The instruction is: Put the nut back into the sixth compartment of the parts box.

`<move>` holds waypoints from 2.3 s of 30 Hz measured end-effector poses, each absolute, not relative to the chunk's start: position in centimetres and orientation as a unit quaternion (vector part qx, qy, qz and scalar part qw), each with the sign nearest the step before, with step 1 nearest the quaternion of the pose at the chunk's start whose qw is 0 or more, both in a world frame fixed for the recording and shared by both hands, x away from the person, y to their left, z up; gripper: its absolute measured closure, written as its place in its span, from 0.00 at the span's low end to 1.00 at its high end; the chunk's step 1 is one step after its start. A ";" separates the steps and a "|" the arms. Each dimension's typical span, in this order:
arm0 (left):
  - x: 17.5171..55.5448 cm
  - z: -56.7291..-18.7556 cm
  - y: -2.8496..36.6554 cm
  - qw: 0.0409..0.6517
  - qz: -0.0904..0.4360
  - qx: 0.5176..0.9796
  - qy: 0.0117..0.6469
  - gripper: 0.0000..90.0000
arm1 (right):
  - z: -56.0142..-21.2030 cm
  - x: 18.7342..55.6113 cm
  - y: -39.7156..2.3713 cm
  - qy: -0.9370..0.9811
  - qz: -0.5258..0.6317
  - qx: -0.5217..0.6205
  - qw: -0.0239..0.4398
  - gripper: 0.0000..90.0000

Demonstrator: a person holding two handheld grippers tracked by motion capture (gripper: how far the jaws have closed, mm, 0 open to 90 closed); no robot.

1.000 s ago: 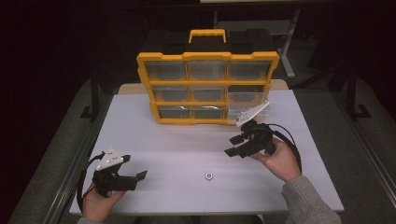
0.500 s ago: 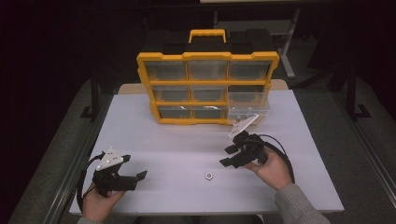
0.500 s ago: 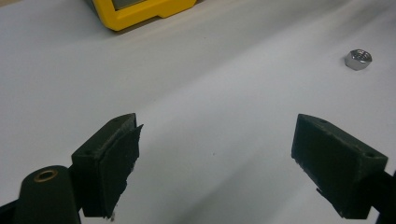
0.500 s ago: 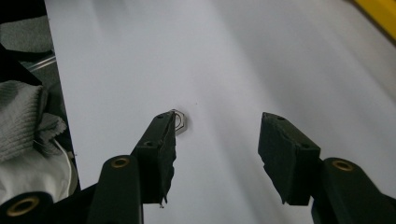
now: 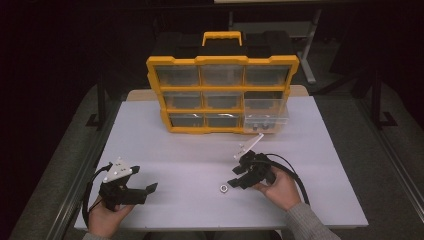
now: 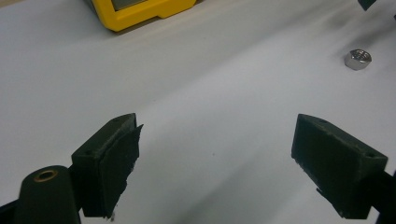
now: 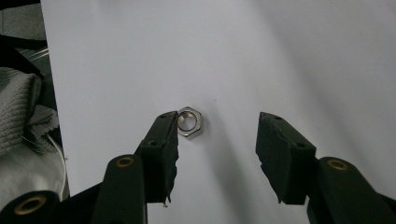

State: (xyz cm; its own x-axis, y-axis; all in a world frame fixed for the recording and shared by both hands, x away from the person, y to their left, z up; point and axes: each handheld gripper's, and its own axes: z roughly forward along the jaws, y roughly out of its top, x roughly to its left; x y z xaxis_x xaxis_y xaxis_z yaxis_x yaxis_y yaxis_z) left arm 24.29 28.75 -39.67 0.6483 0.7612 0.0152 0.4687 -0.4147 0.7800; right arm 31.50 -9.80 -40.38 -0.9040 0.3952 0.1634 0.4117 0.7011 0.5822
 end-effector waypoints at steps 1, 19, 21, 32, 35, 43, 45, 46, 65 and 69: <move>24.3 -39.7 28.8 0.390 0.187 0.820 0.375 0.16 | -40.5 31.5 -9.6 -0.923 -0.318 -0.216 0.011 0.53; 24.2 -39.6 28.7 0.391 0.188 0.820 0.372 0.16 | -42.7 30.8 -7.3 -0.933 -0.302 -0.197 0.021 0.62; 24.2 -39.6 28.7 0.391 0.189 0.820 0.372 0.16 | -42.8 30.8 -7.1 -0.934 -0.299 -0.196 0.024 0.64; 24.2 -39.6 28.7 0.391 0.189 0.820 0.373 0.16 | -43.1 30.7 -6.4 -0.939 -0.291 -0.183 0.016 0.75; 24.2 -39.6 28.7 0.391 0.189 0.820 0.373 0.16 | -43.2 30.7 -6.3 -0.940 -0.287 -0.181 0.013 0.75; 24.3 -39.7 28.7 0.390 0.189 0.822 0.370 0.16 | -43.2 30.6 -6.1 -0.943 -0.281 -0.178 0.008 0.76; 24.3 -39.7 28.6 0.391 0.189 0.821 0.371 0.16 | -43.2 30.6 -6.2 -0.942 -0.281 -0.184 0.014 0.76; 24.3 -39.7 28.7 0.390 0.188 0.822 0.370 0.16 | -43.2 30.7 -6.2 -0.942 -0.281 -0.185 0.018 0.76; 24.2 -39.6 28.6 0.395 0.186 0.817 0.377 0.16 | -38.7 31.8 -8.5 -0.931 -0.310 -0.187 0.051 0.77; 24.2 -39.6 28.7 0.395 0.187 0.817 0.377 0.16 | -37.4 32.2 -9.1 -0.930 -0.313 -0.189 0.047 0.77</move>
State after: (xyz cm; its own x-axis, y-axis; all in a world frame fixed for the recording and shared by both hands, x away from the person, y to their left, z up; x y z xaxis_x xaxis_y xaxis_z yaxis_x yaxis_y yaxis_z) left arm 24.20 28.66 -39.62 0.6468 0.7627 0.0076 0.4678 -0.4045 0.7858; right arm 32.15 -9.09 -37.38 -0.9243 0.3215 0.2057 0.3804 0.7332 0.5636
